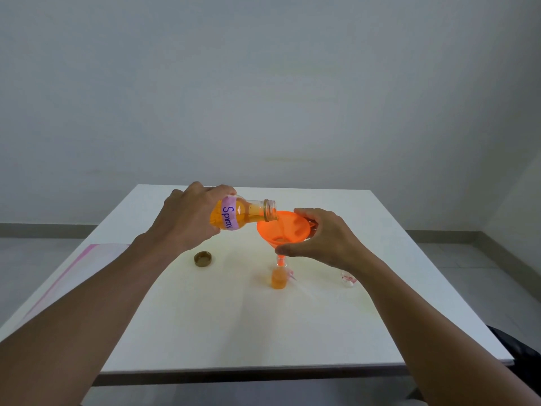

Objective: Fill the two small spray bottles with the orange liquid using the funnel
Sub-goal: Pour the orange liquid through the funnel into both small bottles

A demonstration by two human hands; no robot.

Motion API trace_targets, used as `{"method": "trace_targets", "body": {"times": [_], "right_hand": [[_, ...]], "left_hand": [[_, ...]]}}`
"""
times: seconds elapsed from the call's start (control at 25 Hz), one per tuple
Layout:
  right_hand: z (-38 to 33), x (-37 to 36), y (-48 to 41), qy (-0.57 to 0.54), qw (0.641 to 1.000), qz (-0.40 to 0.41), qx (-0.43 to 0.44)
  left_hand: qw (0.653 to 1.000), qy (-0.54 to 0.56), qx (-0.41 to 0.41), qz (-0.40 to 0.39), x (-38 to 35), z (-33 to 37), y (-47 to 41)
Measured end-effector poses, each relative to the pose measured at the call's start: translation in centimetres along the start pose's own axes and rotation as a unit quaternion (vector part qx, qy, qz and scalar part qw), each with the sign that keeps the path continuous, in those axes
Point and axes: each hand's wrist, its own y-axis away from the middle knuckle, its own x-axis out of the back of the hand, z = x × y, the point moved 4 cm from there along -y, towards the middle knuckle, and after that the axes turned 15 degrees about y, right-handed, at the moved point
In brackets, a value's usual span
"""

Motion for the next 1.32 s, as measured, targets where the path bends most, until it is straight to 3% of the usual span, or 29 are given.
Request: {"method": "trace_targets", "body": {"times": [0.68, 1.32], "right_hand": [[0.2, 0.1, -0.2, 0.002, 1.000, 0.001, 0.001], [0.2, 0.1, -0.4, 0.000, 1.000, -0.002, 0.005]], "left_hand": [[1.000, 0.006, 0.002, 0.001, -0.6, -0.8, -0.3], [0.983, 0.171, 0.064, 0.012, -4.1, -4.2, 0.2]]}}
